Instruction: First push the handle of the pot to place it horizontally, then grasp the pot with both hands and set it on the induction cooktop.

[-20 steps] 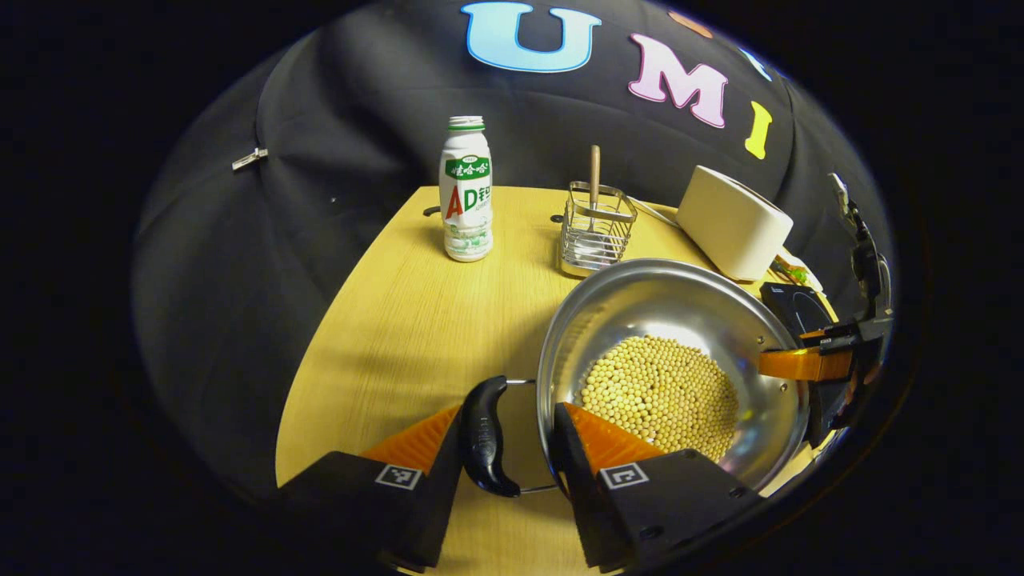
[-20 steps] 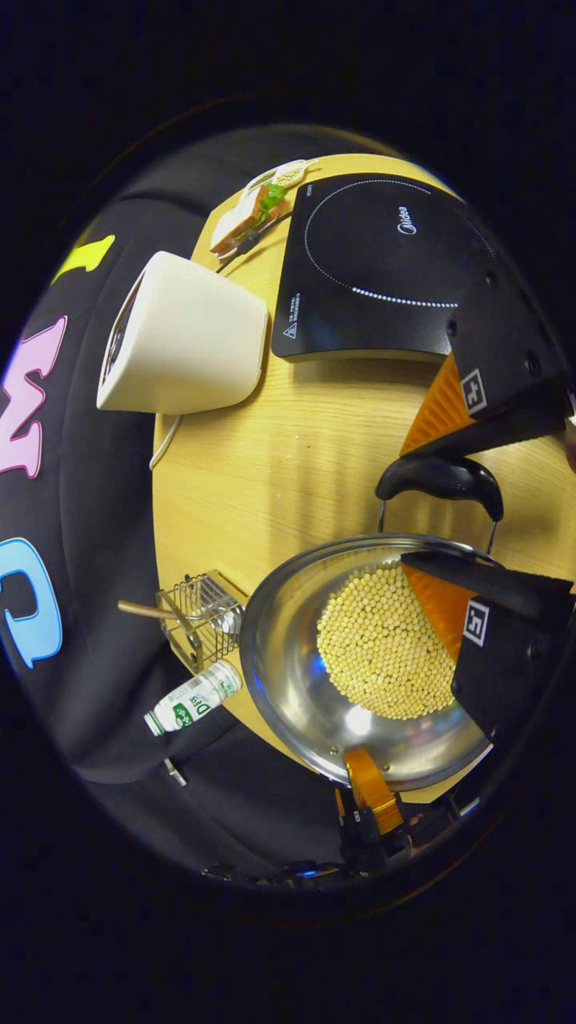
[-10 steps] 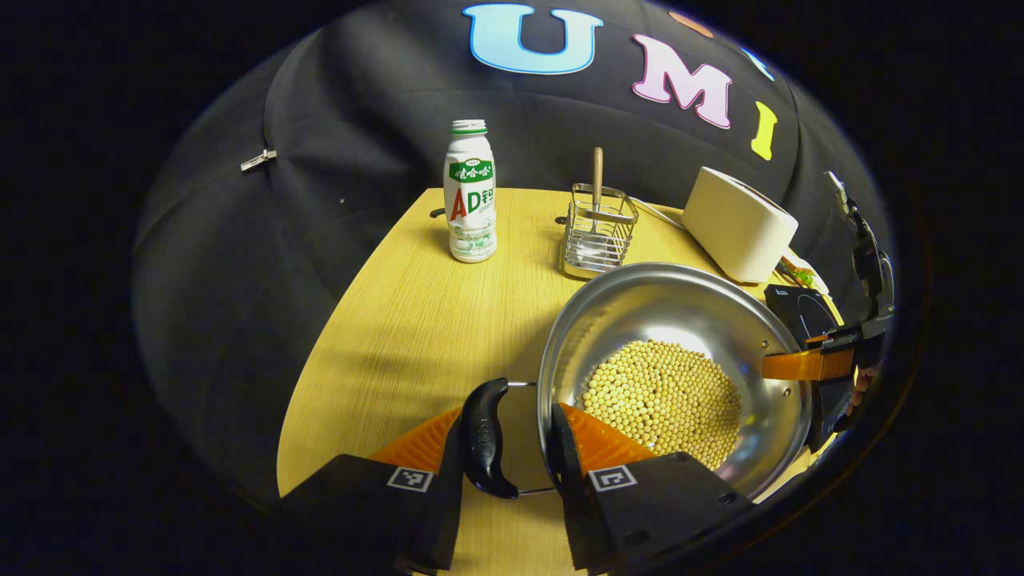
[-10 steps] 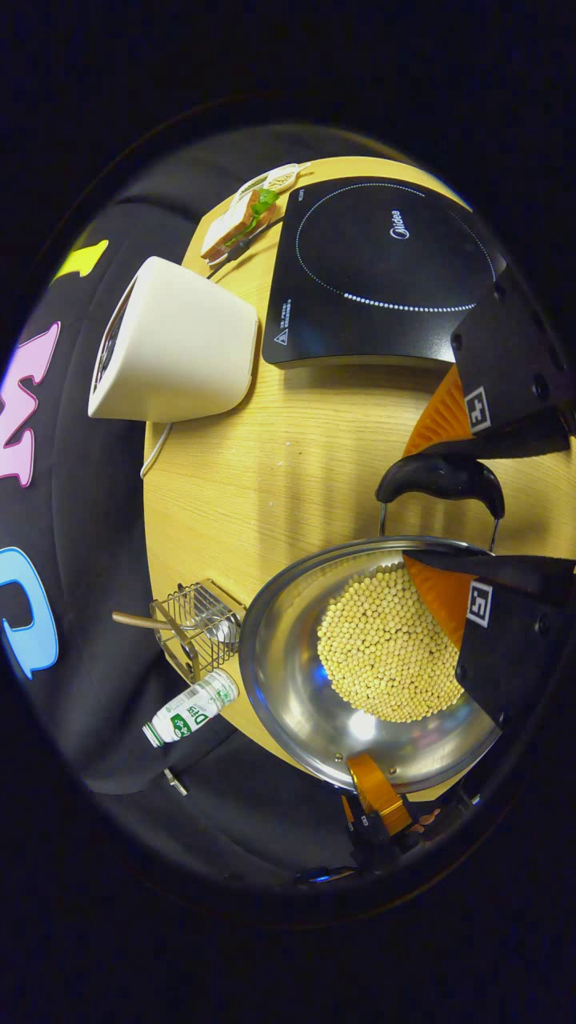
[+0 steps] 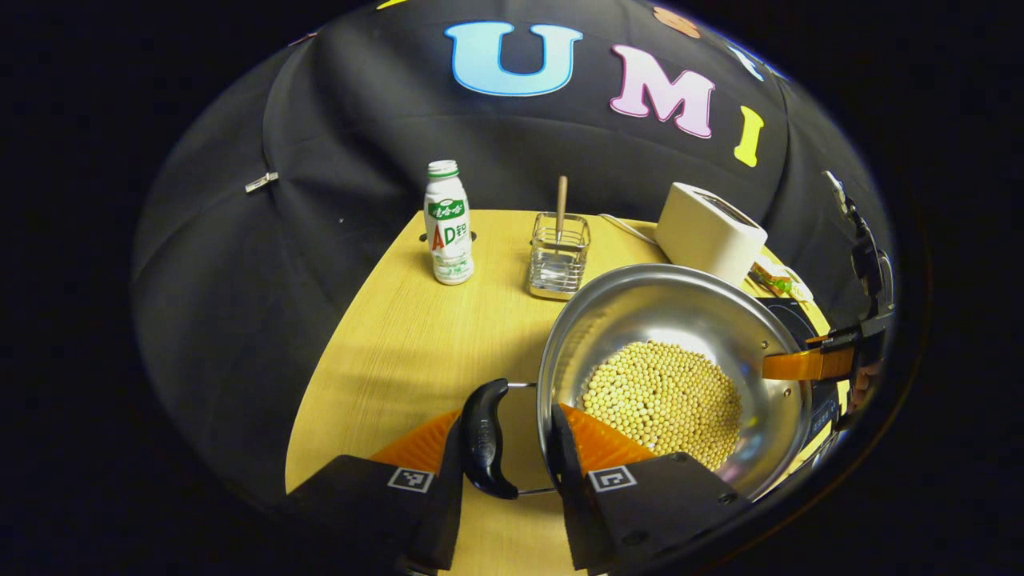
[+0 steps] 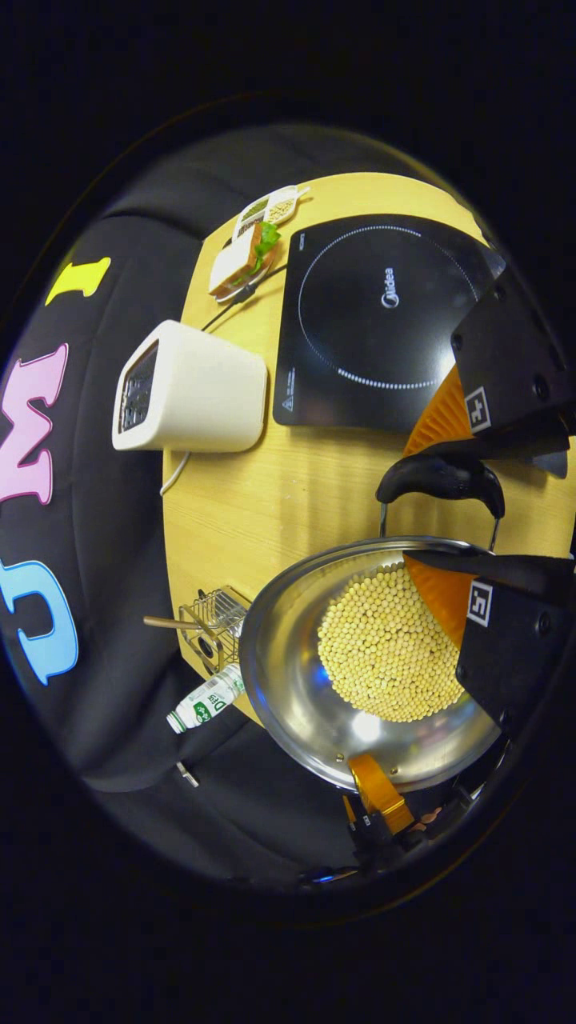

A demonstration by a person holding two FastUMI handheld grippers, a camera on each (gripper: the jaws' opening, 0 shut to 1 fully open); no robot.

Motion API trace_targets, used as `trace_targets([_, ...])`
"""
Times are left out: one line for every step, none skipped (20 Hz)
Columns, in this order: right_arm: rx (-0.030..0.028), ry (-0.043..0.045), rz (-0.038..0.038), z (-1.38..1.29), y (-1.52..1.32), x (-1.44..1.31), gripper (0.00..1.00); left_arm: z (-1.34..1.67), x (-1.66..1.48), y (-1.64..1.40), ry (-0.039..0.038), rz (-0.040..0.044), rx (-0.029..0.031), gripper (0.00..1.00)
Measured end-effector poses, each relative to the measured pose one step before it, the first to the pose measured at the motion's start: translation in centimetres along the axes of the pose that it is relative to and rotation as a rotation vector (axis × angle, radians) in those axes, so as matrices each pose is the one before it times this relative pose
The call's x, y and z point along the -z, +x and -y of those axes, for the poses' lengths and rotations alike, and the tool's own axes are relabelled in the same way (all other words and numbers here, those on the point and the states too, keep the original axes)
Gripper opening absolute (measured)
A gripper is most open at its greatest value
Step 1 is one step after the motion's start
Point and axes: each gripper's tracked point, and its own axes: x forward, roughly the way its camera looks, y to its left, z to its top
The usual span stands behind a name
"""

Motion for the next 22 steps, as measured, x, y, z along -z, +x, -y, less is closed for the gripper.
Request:
trace_targets([0.00106, 0.00124, 0.00023, 0.693, -0.620, -0.005, 0.52, 0.864, -0.198, -0.453, -0.00036, -0.00042, 0.00036, 0.55])
trace_targets([0.00158, 0.00027, 0.00252, 0.828, -0.553, -0.056, 0.52, 0.937, -0.235, -0.368, 0.00085, -0.00131, -0.00061, 0.56])
trace_targets([0.00053, 0.00097, -0.00117, 0.994, -0.511, -0.015, 0.52, 1.145, -0.070, -0.404, 0.00609, -0.00171, 0.00081, 0.56])
trace_targets([-0.00131, 0.00107, -0.00082, 0.948, -0.501, 0.049, 0.52, 1.036, -0.205, -0.199, 0.00189, 0.00160, 0.00156, 0.55])
trace_targets([-0.00122, 0.00464, 0.00056, 1.034, -0.491, 0.080, 0.52, 1.161, -0.125, -0.148, -0.00008, -0.00057, 0.00148, 0.55])
trace_targets([0.00011, 0.00382, 0.00095, 1.029, -0.434, -0.009, 0.52, 1.144, -0.296, -0.143, 0.00221, 0.00178, 0.00175, 0.55])
trace_targets([0.00228, 0.00331, 0.00384, 1.050, -0.475, -0.065, 0.52, 1.125, -0.167, -0.080, 0.00323, 0.00205, 0.00141, 0.55])
trace_targets([0.00322, 0.00236, 0.00467, 1.283, -0.509, -0.110, 0.52, 1.154, -0.308, -0.071, 0.00327, 0.00300, 0.00223, 0.55])
trace_targets([0.00344, 0.00216, 0.00441, 1.115, -0.346, -0.228, 0.52, 1.126, -0.129, 0.027, -0.00029, 0.00135, 0.00399, 0.55])
trace_targets([0.00374, 0.00178, 0.00158, 1.206, -0.281, -0.044, 0.52, 1.177, -0.122, 0.215, -0.00207, -0.00067, 0.00595, 0.55])
trace_targets([0.00495, 0.00169, 0.00350, 1.167, -0.252, -0.164, 0.52, 1.231, -0.232, 0.176, -0.00153, 0.00130, 0.00589, 0.56])
trace_targets([0.00494, 0.00226, 0.00333, 1.062, -0.468, -0.123, 0.52, 1.219, -0.220, 0.046, 0.00249, -0.00195, 0.00547, 0.55])
trace_targets([0.00472, 0.00244, 0.00284, 1.103, -0.313, -0.211, 0.52, 1.294, -0.210, -0.081, 0.00271, 0.00283, 0.00530, 0.55])
trace_targets([0.00339, 0.00471, 0.00358, 1.268, 0.015, -0.088, 0.52, 1.218, -0.238, 0.180, 0.00418, 0.00092, 0.00464, 0.55])
trace_targets([0.00405, 0.00576, 0.00078, 1.191, -0.095, -0.182, 0.52, 1.078, -0.196, 0.418, 0.00325, 0.00119, 0.00495, 0.56])
trace_targets([0.00430, 0.00491, -0.00095, 1.112, -0.149, -0.070, 0.52, 1.078, -0.282, 0.355, 0.00350, -0.00103, 0.00627, 0.55])
trace_targets([0.00510, 0.00468, -0.00096, 1.104, -0.081, -0.069, 0.47, 1.111, -0.244, 0.321, 0.00417, -0.00218, 0.00689, 0.55])
trace_targets([0.00571, 0.00477, -0.00258, 1.087, -0.070, -0.016, 0.52, 1.042, -0.244, 0.453, 0.00348, -0.00375, 0.00727, 0.55])
trace_targets([0.00566, 0.00635, -0.00231, 1.084, 0.057, -0.061, 0.48, 0.963, -0.115, 0.458, 0.00456, -0.00195, 0.00662, 0.55])
trace_targets([0.00632, 0.00813, 0.00039, 1.086, 0.019, -0.051, 0.52, 1.029, -0.197, 0.490, 0.00431, -0.00145, 0.00717, 0.55])
trace_targets([0.00574, 0.00640, 0.00011, 1.003, 0.064, -0.072, 0.52, 0.997, -0.163, 0.561, 0.00510, -0.00225, 0.00722, 0.55])
trace_targets([0.00585, 0.00735, -0.00253, 0.945, -0.019, 0.013, 0.52, 0.880, -0.189, 0.516, 0.00360, -0.00420, 0.00697, 0.56])
